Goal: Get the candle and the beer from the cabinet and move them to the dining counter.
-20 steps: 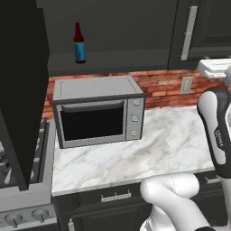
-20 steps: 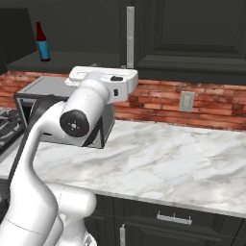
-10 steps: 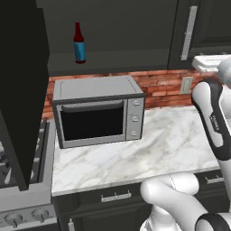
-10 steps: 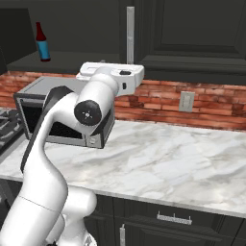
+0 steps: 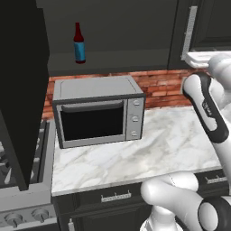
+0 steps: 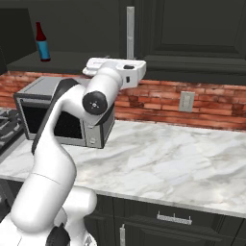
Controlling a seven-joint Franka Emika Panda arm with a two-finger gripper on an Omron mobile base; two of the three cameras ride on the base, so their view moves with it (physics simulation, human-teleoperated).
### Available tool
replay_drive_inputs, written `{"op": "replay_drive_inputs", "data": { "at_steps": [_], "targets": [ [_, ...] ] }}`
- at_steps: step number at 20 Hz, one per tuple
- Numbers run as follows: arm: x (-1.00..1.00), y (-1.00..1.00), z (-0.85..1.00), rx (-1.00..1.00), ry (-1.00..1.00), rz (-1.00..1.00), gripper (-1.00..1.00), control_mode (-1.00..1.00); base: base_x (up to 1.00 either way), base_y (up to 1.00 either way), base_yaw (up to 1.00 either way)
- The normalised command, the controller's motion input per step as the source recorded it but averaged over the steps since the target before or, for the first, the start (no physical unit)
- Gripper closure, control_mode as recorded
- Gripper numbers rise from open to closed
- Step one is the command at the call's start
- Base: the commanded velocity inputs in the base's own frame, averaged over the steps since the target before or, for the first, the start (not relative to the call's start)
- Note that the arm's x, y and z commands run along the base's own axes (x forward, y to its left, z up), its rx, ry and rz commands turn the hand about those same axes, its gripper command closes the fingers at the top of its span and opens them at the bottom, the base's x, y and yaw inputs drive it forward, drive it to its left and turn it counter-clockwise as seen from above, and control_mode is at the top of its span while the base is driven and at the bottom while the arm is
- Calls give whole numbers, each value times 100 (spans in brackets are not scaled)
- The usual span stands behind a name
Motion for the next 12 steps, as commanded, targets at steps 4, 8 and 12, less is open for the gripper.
{"op": "replay_drive_inputs", "data": {
  "at_steps": [4, 8, 12],
  "targets": [
    [31, -11, 0, 0, 0, 0, -100, -100, 0, 0, 0],
    [30, -10, 0, 0, 0, 0, -100, -100, 0, 0, 0],
    [27, -6, 0, 0, 0, 0, -100, -100, 0, 0, 0]
  ]
}}
